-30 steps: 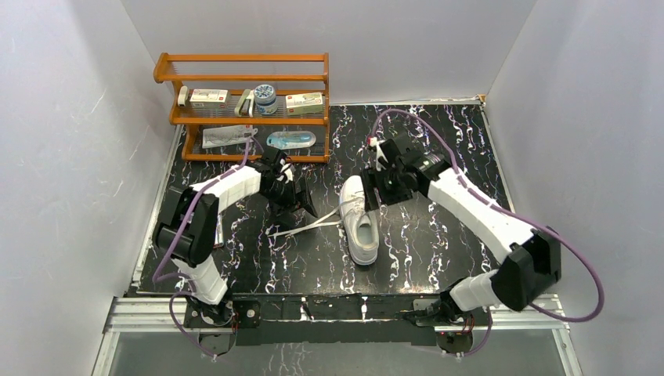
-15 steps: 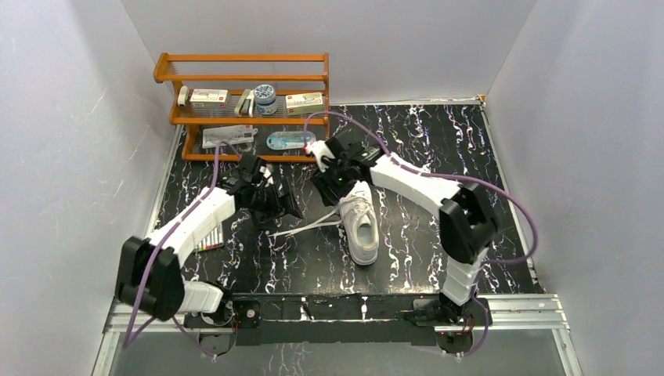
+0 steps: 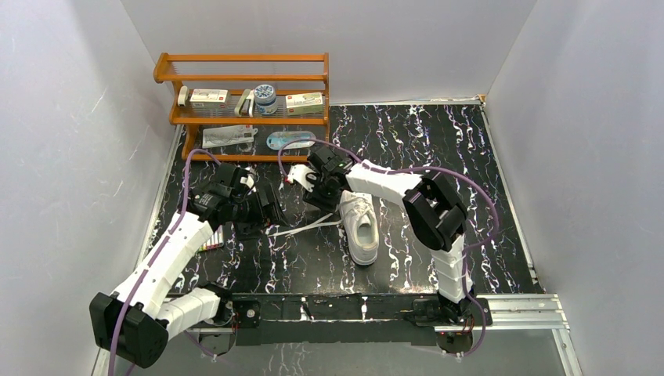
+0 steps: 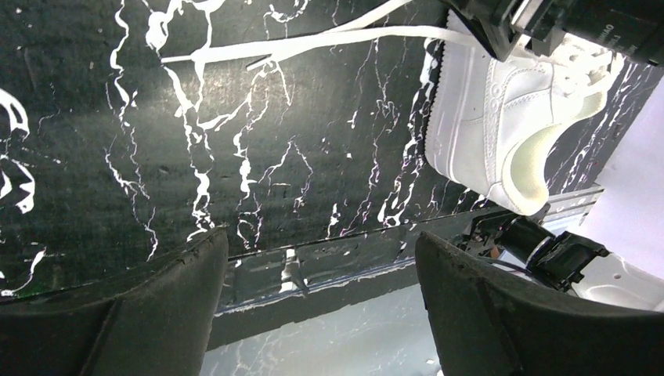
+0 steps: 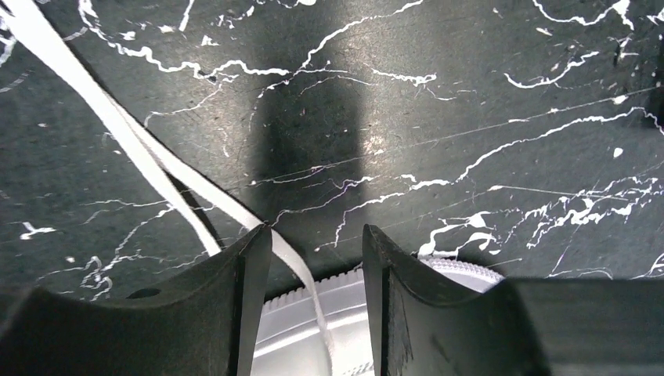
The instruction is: Tie the shoes
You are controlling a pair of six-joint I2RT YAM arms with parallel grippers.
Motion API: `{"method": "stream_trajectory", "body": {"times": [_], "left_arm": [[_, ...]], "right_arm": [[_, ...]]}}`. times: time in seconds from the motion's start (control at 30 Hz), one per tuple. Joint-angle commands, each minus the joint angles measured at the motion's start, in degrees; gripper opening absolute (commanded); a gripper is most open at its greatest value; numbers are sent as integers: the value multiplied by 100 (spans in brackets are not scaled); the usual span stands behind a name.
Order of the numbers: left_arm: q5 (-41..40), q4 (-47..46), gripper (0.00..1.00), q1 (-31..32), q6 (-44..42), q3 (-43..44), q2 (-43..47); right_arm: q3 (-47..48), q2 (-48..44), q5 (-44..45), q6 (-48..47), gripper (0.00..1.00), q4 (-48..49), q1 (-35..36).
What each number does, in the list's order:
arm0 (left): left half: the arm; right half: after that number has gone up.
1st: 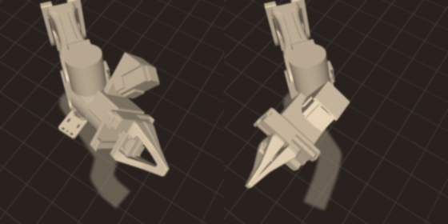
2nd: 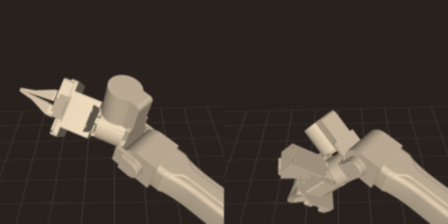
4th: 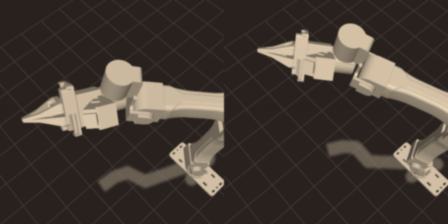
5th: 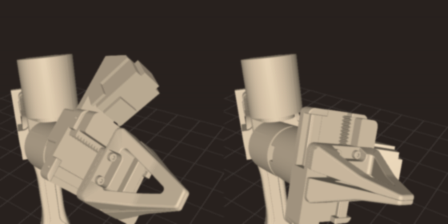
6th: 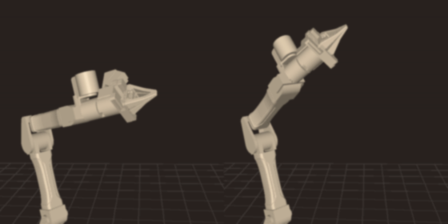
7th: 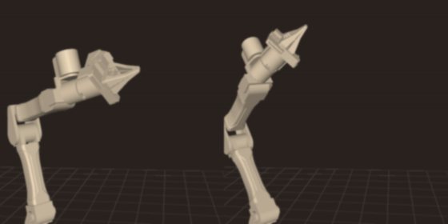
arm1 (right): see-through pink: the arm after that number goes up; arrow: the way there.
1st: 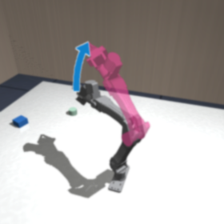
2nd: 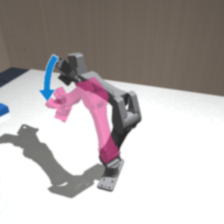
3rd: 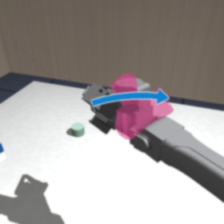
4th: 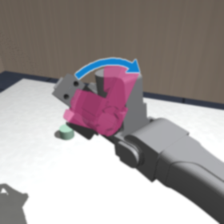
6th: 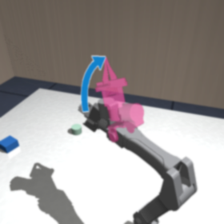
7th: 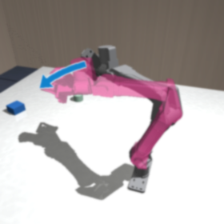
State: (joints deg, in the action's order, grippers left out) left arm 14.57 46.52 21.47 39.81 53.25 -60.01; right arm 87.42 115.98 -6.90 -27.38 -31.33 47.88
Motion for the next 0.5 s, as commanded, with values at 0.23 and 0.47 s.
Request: {"method": "stream_trajectory", "body": {"times": [0.23,0.47], "left_arm": [[94,345,86,-38,-189,326,63],[89,359,86,-38,-164,442,72]], "right_arm": [[-456,-166,198,-1005,58,164,45],[-329,-84,-37,-922,59,52,46]]}}
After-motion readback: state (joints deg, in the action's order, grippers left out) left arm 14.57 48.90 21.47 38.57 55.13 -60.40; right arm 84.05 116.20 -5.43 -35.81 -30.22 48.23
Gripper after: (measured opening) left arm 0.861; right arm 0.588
